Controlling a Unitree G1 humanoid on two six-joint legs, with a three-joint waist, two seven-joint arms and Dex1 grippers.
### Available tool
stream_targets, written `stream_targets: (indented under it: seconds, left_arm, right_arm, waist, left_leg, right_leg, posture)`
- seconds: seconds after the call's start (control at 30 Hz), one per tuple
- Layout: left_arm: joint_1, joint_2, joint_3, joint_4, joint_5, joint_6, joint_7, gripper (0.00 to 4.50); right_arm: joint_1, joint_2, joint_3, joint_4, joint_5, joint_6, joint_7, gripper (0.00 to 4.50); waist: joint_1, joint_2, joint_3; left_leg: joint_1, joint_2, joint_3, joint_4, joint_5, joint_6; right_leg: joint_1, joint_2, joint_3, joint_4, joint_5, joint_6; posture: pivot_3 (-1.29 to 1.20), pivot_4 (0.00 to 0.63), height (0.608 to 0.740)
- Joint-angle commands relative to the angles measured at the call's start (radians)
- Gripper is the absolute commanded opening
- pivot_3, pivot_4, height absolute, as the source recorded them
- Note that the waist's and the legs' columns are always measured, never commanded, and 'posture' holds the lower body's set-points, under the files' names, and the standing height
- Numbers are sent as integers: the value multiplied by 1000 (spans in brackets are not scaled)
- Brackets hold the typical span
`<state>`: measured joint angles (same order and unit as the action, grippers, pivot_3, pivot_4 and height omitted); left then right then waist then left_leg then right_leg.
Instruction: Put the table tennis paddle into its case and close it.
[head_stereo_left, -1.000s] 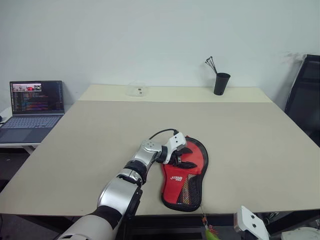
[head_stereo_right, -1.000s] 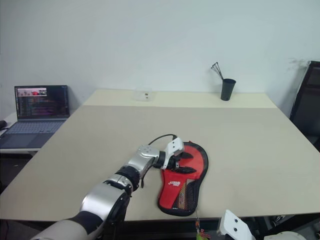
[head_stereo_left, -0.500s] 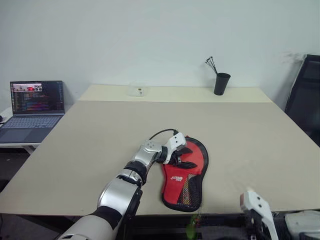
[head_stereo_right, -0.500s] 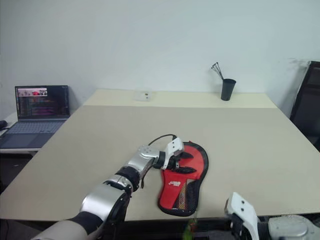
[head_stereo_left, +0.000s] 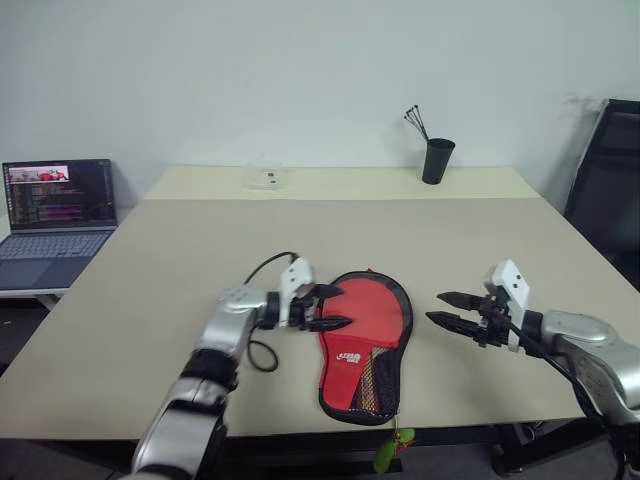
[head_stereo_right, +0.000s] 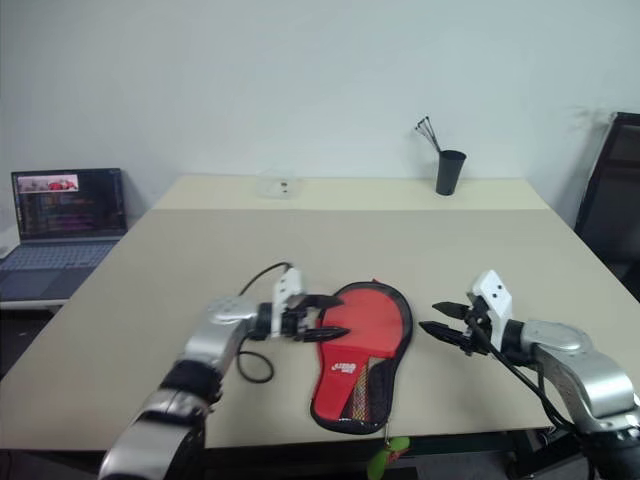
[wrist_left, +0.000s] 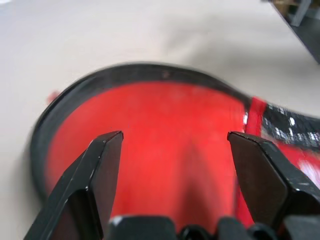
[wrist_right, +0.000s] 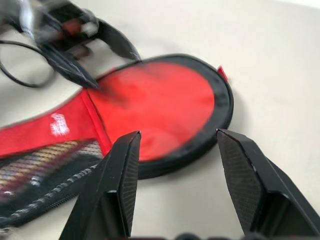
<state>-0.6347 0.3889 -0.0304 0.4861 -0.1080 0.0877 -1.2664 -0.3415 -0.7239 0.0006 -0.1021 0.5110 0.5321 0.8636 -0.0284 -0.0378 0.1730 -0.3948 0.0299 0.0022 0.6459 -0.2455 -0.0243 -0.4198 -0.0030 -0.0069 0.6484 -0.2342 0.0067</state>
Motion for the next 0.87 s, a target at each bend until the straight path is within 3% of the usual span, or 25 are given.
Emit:
stream_targets:
  seconds: [0.03, 0.23, 0.5, 0.87]
  left_arm:
    - [114, 56, 49, -270, -82, 143, 57, 3657]
    - [260, 108, 105, -508, -138, 281, 199, 3657]
    - [228, 109, 80, -616, -139, 351, 342, 3657]
    - [193, 126, 77, -497, -146, 288, 362, 3657]
  right_arm:
    - [-94, 25, 20, 131, -48, -106, 87, 2624]
    - [-228, 49, 37, 377, -124, -222, 186, 2624]
    - [-296, -19, -18, 608, -188, -323, 253, 2624]
    - [-217, -70, -73, 461, -192, -249, 210, 2624]
  waist:
    - [-1, 1, 1]
    - [15, 2, 1]
    - [27, 3, 2]
    - [20, 3, 1]
  left_leg:
    - [0, 0, 0, 1, 0, 0]
    - [0, 0, -1, 2, 0, 0]
    - [-1, 0, 0, 2, 0, 0]
    - [1, 0, 1, 1, 0, 0]
  right_leg:
    - [-1, 0, 0, 0, 0, 0]
    - [0, -2, 0, 2, 0, 0]
    - [0, -4, 0, 1, 3, -5]
    - [0, -1, 0, 2, 3, -5]
  posture:
    - [0, 150, 740]
    - [0, 150, 740]
    - [0, 150, 740]
    - [0, 150, 740]
